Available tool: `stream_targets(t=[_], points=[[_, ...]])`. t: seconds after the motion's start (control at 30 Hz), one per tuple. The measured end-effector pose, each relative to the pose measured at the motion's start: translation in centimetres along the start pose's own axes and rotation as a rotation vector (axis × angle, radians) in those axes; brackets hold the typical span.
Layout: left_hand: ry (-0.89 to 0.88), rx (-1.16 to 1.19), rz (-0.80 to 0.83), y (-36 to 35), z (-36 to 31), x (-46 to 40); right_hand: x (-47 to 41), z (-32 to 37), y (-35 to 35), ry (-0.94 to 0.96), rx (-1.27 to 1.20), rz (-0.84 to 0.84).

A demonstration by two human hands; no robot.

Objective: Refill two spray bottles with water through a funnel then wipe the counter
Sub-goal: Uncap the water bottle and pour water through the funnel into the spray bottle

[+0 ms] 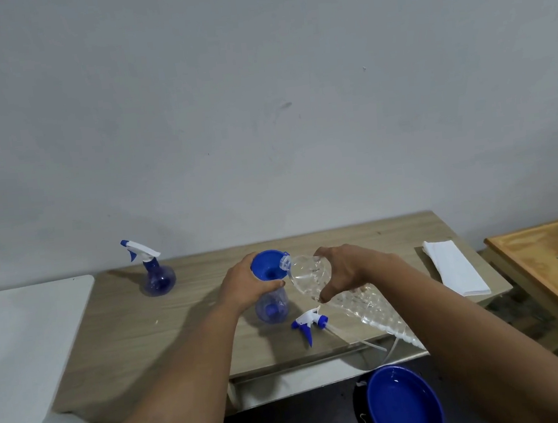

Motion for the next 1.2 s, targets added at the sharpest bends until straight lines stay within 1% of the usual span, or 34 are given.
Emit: stream_targets(t=[0.13, 0.27, 0.33, 0.43, 0.57, 0.7, 0.87, 0.93, 1.07, 1.2], points=[[0.007, -0.004, 0.007, 0.0, 0.3, -0.2, -0.2, -0.2, 0.0, 0.012, -0.07, 0.002], [-0.006, 0.011, 0.004, 0.0, 0.2, 0.0, -0.5, -0.8, 0.4, 0.078, -0.17, -0.092], [-0.003, 0.019, 0.002, 0.0, 0.2, 0.0, -0.4, -1.2, 0.9, 0.134, -0.291, -0.164], [-0.008, 0.036, 0.002, 0.0, 0.0, 0.1, 0.2, -2.6, 1.9, 0.202, -0.496, -0.325], [-0.006, 0.056, 0.002, 0.0, 0.2, 0.1, 0.5, -5.1, 3.1, 0.226, -0.692, -0.49], [0.01, 0.065, 0.009, -0.2, 0.2, 0.3, 0.8, -7.4, 4.8, 0.208, -0.807, -0.64], [0.077, 0.075, 0.03, -0.9, 1.7, 0.4, -0.2, -9.2, 5.8, 0.135, -0.938, -0.776], [0.104, 0.075, 0.037, -1.3, 2.8, 0.3, -1.2, -9.2, 5.7, 0.118, -0.962, -0.799], [0.092, 0.13, 0.075, -3.3, 4.5, -0.4, -4.8, -9.3, 4.4, 0.092, -0.994, -0.784], [0.19, 0.181, 0.098, -5.6, 7.7, -1.3, -8.2, -9.8, 2.1, 0.065, -1.009, -0.745]])
Point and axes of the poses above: each hand's wrist, its own x-axis away from the middle knuckle, its own y-axis out of the back of the hand, z = x × y, the point moved 10 cm from there along -x, towards the middle knuckle, and after that the axes turned 6 degrees about z, right-handed, at the moved point
